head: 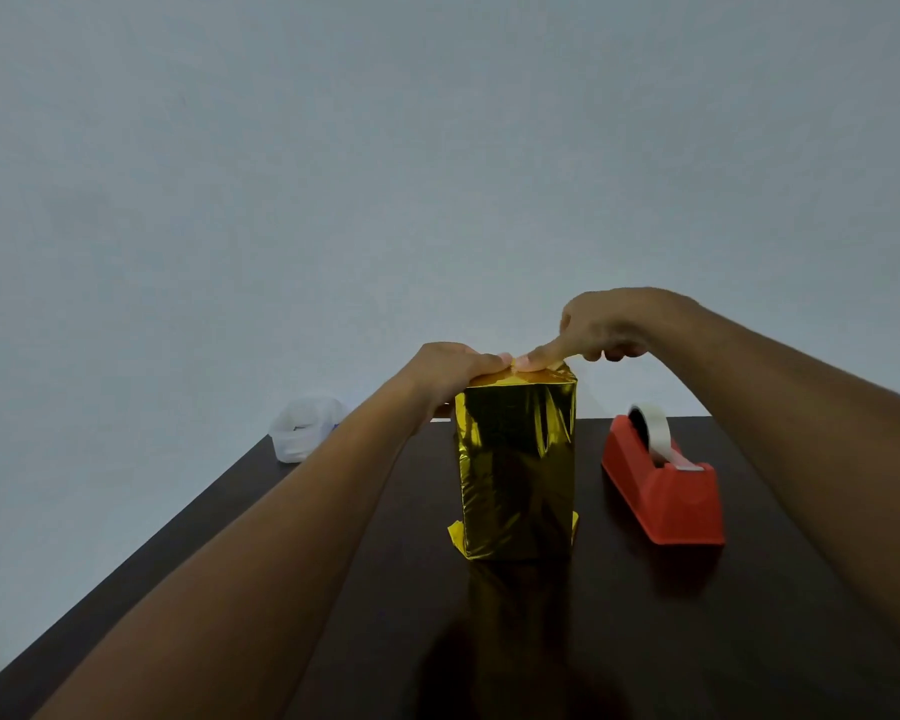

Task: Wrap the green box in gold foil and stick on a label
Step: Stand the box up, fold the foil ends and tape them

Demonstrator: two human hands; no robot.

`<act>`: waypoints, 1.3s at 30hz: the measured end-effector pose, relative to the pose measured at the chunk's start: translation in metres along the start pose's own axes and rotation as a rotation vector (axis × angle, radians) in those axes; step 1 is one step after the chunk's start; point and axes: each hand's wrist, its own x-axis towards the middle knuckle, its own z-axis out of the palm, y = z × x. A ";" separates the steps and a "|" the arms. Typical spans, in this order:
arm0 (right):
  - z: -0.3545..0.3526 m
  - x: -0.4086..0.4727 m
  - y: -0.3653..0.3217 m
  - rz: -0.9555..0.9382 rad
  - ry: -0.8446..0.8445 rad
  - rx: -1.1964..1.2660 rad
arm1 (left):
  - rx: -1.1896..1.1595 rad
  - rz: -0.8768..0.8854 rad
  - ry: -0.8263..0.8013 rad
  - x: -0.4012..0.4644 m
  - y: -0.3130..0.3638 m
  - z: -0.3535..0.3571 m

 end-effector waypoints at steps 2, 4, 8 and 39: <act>0.005 0.000 0.020 0.018 0.017 0.136 | -0.001 -0.005 -0.008 0.000 0.000 0.000; 0.015 0.002 0.047 0.043 0.083 0.298 | -0.025 -0.030 -0.009 0.001 -0.003 -0.003; 0.045 0.004 0.114 0.210 0.294 0.336 | -0.069 -0.069 -0.027 0.003 -0.005 -0.007; 0.175 -0.023 0.154 0.552 0.592 1.194 | -0.078 -0.125 0.002 -0.011 0.014 0.003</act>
